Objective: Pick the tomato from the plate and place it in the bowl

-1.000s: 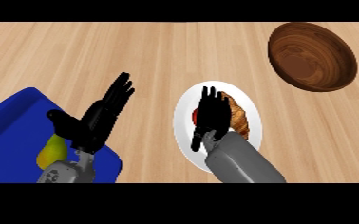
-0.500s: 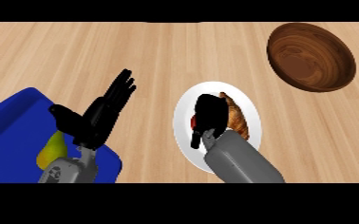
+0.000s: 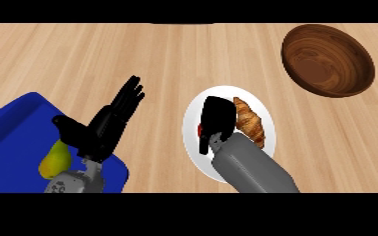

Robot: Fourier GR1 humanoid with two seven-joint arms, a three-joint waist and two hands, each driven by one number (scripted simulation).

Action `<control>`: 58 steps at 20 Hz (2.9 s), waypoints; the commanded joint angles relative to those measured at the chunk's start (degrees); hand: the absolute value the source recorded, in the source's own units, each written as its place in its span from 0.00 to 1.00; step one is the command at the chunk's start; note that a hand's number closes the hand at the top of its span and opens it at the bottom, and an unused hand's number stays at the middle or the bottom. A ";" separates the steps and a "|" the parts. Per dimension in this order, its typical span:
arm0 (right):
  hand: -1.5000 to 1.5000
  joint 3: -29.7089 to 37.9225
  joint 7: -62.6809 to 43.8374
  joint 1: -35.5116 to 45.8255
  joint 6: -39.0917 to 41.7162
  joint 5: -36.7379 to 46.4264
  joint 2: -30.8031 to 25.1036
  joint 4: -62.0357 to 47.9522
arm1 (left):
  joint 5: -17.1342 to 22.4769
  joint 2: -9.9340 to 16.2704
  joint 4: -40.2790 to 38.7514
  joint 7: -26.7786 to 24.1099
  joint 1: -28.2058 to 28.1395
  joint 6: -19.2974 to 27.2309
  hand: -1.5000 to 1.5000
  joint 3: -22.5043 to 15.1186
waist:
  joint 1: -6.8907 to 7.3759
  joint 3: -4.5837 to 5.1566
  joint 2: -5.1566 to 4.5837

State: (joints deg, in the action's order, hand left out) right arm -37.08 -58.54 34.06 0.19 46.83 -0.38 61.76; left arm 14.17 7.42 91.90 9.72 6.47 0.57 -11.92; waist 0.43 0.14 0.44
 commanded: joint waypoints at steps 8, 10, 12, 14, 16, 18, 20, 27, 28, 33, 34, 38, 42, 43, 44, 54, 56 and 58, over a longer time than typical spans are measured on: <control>1.00 7.65 2.72 1.46 5.06 2.97 -6.53 0.32 | 0.67 0.64 -3.89 -3.74 -0.93 -4.27 0.50 3.54 | -0.45 -0.12 -0.43; 1.00 9.32 4.98 0.88 3.45 4.22 -7.19 -1.83 | -1.47 -1.51 -2.55 -2.49 -0.64 -2.10 0.50 1.58 | -0.34 -0.14 -0.44; 1.00 9.11 -1.60 2.17 6.09 6.60 -7.62 5.09 | -1.25 -1.21 -3.35 -0.62 2.12 -1.47 0.50 3.00 | -0.78 -0.12 -0.29; 1.00 8.85 -2.85 0.37 6.50 8.11 -8.18 11.24 | -2.30 -2.41 -6.52 -3.65 2.38 -1.62 0.50 2.83 | -1.04 -0.11 -0.28; 1.00 9.66 -6.50 2.75 8.57 8.47 -6.44 16.60 | -0.72 -1.24 0.32 0.94 0.70 -1.29 0.50 2.97 | -0.75 -0.12 -0.09; 1.00 9.88 -7.96 2.46 9.28 10.17 -6.57 21.66 | -1.73 -2.52 -3.72 -1.29 1.18 -1.71 0.50 2.16 | -1.08 -0.11 -0.17; 1.00 10.37 -9.89 3.85 11.36 12.10 -7.71 26.91 | -0.88 -0.04 -2.79 -2.29 -0.92 -3.59 0.50 3.79 | -1.21 -0.08 0.03; 1.00 16.22 -12.71 11.91 23.27 15.55 -9.86 34.32 | -1.26 -2.26 -0.55 2.48 1.45 -1.10 0.50 2.61 | -1.09 -0.10 0.01; 1.00 17.86 -12.56 11.67 24.33 14.85 -10.45 36.25 | -2.91 -2.79 -4.15 -2.62 1.05 -1.40 0.50 2.70 | -1.44 -0.07 -0.06; 1.00 22.90 -9.84 13.90 23.91 17.23 -10.67 35.33 | -0.17 0.22 -4.40 -3.03 -0.09 -5.39 0.50 5.66 | -0.77 -0.09 -0.27; 1.00 23.97 -6.00 11.62 19.61 17.92 -11.58 32.07 | -0.78 -0.68 -3.51 -0.18 1.51 -4.21 0.50 4.49 | -0.56 -0.13 -0.41; 1.00 30.29 -2.32 17.18 18.63 18.45 -12.83 26.62 | -2.27 -2.36 -2.25 -0.92 -0.06 -3.21 0.50 2.90 | 0.00 -0.12 -0.49; 1.00 34.73 3.24 16.75 13.64 18.58 -14.91 21.94 | -2.78 -2.66 -6.72 -2.81 2.85 -4.14 0.50 3.98 | -0.10 -0.12 -0.65; 1.00 37.75 6.80 14.93 13.51 16.23 -17.64 22.71 | -3.35 -3.53 -2.51 -1.25 0.88 -2.83 0.50 2.36 | -0.09 -0.15 -0.53; 1.00 37.27 7.32 13.91 11.22 17.19 -16.54 21.91 | -1.34 -1.40 -4.55 -2.70 0.60 -6.09 0.50 4.75 | -0.09 -0.13 -0.54; 1.00 44.45 25.10 17.79 -2.24 17.69 -25.70 -5.23 | -3.26 -3.64 -2.41 0.60 1.55 -3.54 0.50 3.36 | 0.50 -0.15 -0.74; 1.00 44.39 26.90 17.07 -8.69 20.33 -25.69 -12.81 | -2.50 -3.61 -1.98 1.90 2.20 -4.17 0.50 3.11 | 1.18 -0.18 -1.06; 1.00 46.27 31.46 18.60 -10.61 19.27 -27.91 -19.37 | -3.65 -4.23 -2.01 0.28 1.96 -3.63 0.50 2.67 | 1.33 -0.19 -1.14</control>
State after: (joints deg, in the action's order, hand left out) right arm 7.43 -32.95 51.78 -4.44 65.45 -26.16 52.96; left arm 11.17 3.94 89.75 9.29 7.37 -3.70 -8.81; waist 1.44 -0.03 -0.52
